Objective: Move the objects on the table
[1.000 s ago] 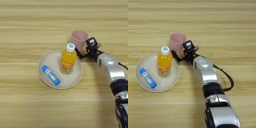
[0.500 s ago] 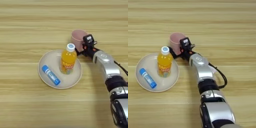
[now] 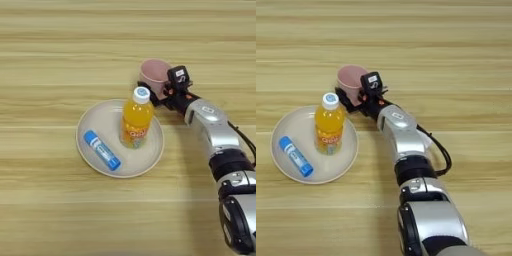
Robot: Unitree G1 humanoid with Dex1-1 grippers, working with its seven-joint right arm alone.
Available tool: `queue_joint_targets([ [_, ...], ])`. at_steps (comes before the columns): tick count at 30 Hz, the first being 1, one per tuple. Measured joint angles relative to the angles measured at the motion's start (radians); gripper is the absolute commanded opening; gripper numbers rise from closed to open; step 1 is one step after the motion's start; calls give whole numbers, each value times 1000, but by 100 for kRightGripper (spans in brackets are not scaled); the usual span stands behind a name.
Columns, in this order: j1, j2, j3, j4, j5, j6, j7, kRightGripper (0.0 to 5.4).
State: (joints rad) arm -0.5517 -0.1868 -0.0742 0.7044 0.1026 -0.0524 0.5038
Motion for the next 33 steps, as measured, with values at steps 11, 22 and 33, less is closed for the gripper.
queue_joint_targets([
  [11,-14,1,-8,-4,3,-1,0,438],
  [22,-15,0,-18,-253,68,67,6,438],
  [33,20,0,-10,-599,143,244,6,436],
])
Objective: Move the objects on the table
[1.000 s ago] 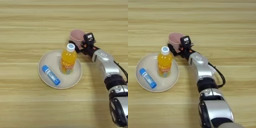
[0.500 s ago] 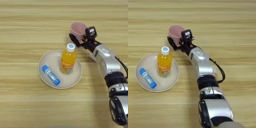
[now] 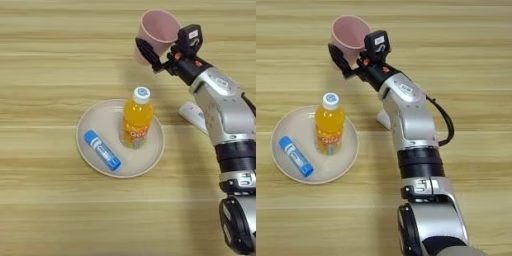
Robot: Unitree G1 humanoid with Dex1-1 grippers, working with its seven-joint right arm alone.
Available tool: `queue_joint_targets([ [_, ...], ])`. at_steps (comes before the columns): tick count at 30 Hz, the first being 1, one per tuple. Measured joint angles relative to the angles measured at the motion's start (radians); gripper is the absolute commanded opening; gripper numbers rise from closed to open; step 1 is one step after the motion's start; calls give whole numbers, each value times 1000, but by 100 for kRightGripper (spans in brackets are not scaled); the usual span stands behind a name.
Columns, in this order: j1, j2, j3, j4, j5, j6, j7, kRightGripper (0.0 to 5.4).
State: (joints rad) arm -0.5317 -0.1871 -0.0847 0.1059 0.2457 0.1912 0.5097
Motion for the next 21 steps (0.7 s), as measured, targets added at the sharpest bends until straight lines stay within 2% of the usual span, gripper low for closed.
queue_joint_targets([
  [5,8,0,8,-180,53,86,0,436],
  [12,19,-3,21,-349,127,168,5,436],
  [17,44,-4,39,-433,179,200,27,436],
  [21,76,-7,81,-508,238,218,89,436],
])
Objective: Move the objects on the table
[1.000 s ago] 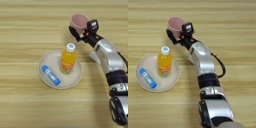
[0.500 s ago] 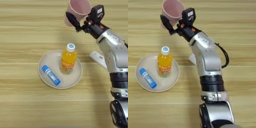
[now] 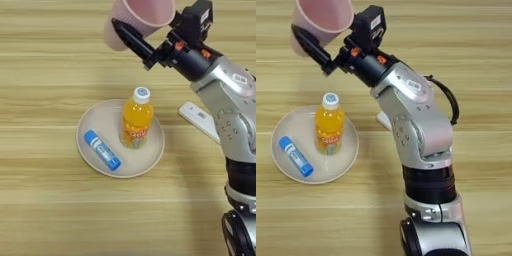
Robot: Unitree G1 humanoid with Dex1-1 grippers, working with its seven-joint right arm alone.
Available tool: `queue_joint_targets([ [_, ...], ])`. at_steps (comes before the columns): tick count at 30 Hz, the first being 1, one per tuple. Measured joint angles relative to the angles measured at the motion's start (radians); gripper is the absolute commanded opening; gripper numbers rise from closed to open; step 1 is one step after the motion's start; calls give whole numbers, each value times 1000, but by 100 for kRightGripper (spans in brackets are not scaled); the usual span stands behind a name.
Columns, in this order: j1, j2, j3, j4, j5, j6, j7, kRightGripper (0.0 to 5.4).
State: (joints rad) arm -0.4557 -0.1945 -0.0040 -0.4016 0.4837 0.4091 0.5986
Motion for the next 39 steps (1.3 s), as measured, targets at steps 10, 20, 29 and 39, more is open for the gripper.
queue_joint_targets([
  [10,112,-41,118,-118,75,21,138,436],
  [20,262,-126,298,-211,51,26,262,436],
  [29,380,-179,466,-182,-72,-34,331,436],
  [39,437,-196,548,-16,-186,-149,390,436],
])
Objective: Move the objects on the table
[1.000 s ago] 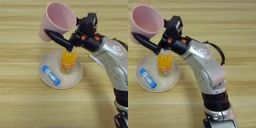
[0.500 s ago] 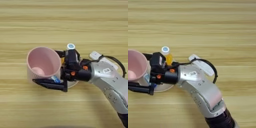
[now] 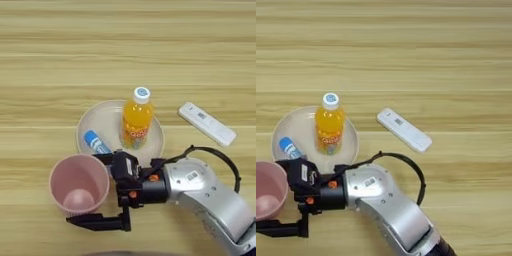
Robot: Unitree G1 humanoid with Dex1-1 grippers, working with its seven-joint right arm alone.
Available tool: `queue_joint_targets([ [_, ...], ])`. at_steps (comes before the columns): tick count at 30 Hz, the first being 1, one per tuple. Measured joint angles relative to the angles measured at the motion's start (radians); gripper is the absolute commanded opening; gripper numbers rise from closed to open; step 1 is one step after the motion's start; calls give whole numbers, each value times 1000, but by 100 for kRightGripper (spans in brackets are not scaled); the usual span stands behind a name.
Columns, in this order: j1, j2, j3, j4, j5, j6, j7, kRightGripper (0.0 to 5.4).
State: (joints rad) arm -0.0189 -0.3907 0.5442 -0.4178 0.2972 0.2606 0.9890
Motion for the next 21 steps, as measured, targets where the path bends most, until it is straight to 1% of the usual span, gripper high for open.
queue_joint_targets([
  [5,10,4,12,66,-38,-55,6,436],
  [10,13,11,18,124,-59,-80,23,436],
  [16,18,25,18,163,-68,-120,30,436],
  [21,18,32,18,180,-74,-140,42,436],
])
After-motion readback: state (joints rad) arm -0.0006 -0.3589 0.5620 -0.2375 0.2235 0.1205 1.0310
